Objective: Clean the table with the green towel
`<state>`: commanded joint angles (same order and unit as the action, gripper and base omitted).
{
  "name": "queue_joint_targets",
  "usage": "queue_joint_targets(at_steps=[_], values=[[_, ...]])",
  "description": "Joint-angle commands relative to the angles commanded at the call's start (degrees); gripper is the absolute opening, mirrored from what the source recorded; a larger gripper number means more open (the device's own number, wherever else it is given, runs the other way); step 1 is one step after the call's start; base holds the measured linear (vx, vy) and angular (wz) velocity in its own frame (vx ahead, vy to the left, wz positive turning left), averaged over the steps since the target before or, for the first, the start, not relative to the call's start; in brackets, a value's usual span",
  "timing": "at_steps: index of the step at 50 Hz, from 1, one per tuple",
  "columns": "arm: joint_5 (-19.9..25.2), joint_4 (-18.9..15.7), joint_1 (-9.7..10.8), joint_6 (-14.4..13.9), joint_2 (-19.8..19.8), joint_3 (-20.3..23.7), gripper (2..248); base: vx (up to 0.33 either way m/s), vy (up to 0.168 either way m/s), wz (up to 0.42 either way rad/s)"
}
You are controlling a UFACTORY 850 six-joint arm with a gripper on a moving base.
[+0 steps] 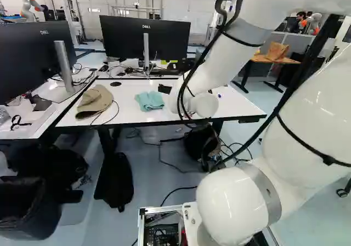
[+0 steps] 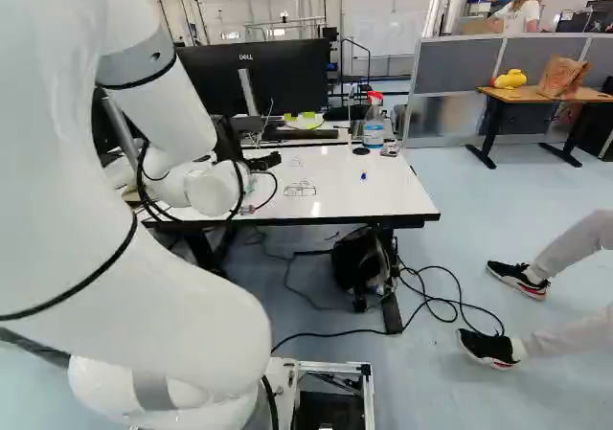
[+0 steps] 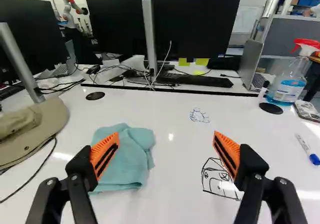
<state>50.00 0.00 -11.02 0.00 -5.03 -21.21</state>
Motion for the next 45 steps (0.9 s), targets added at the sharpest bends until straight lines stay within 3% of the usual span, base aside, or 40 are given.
queue_joint_targets(at_steps=[25,45], values=[[-0.63,0.0,-4.08,0.0,5.75,-5.69,247,0.0,0.0,0.0],[-8.36,0.97,-7.03,0.0,10.38,-10.53,247,0.0,0.0,0.0]])
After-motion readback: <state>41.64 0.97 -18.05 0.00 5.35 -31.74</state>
